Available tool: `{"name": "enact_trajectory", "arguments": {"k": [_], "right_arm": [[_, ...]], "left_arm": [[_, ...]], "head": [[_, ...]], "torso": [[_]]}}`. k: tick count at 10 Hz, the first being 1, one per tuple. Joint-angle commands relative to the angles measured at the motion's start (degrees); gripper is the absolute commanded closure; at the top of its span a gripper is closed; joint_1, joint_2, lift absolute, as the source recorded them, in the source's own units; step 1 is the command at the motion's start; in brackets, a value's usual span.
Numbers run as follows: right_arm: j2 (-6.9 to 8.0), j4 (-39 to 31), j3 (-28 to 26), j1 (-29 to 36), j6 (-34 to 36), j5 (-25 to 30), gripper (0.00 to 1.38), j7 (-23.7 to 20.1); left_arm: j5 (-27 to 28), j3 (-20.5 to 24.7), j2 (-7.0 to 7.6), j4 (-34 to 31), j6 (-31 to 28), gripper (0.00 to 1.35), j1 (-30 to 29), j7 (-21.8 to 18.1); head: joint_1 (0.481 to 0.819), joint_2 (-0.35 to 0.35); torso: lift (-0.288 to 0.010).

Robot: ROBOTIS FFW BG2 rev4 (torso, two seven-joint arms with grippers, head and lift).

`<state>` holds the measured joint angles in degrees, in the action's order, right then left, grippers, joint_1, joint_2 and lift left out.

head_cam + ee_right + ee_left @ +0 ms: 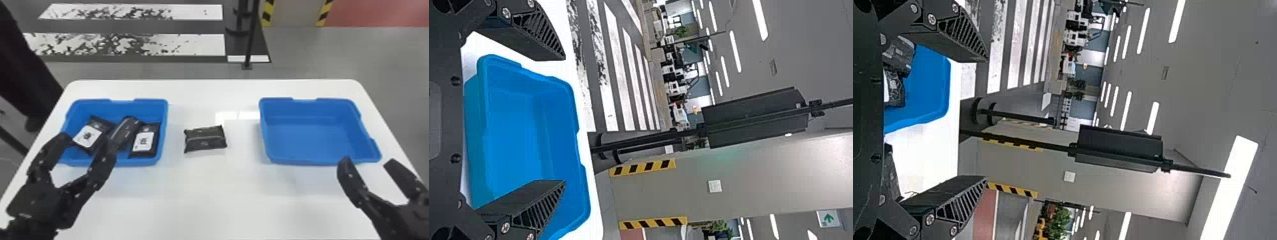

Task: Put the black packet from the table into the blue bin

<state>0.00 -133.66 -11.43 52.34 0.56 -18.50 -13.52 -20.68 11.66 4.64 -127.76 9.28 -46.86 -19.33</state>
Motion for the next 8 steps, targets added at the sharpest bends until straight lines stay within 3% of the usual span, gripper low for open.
{"name": "enact_trajectory", "arguments": {"k": [1,6,8], "right_arm": [[0.05,0.0,0.0,0.0,0.0,0.0,0.13,0.0],[0.05,0.0,-0.1,-0.2,0.0,0.0,0.13,0.0],[0.05,0.1,-0.1,-0.2,0.0,-0.4,0.13,0.0]], "left_arm": [[0.1,-0.1,0.02,0.0,0.0,0.20,0.0,0.0],[0.8,-0.5,-0.07,0.1,-0.4,0.20,0.5,0.0],[3.8,-1.7,0.20,2.0,-4.9,0.20,4.4,-3.1]], "head": [[0.695,-0.009],[0.695,-0.012],[0.695,-0.028]], "torso": [[-0.110],[-0.110],[-0.110]]}}
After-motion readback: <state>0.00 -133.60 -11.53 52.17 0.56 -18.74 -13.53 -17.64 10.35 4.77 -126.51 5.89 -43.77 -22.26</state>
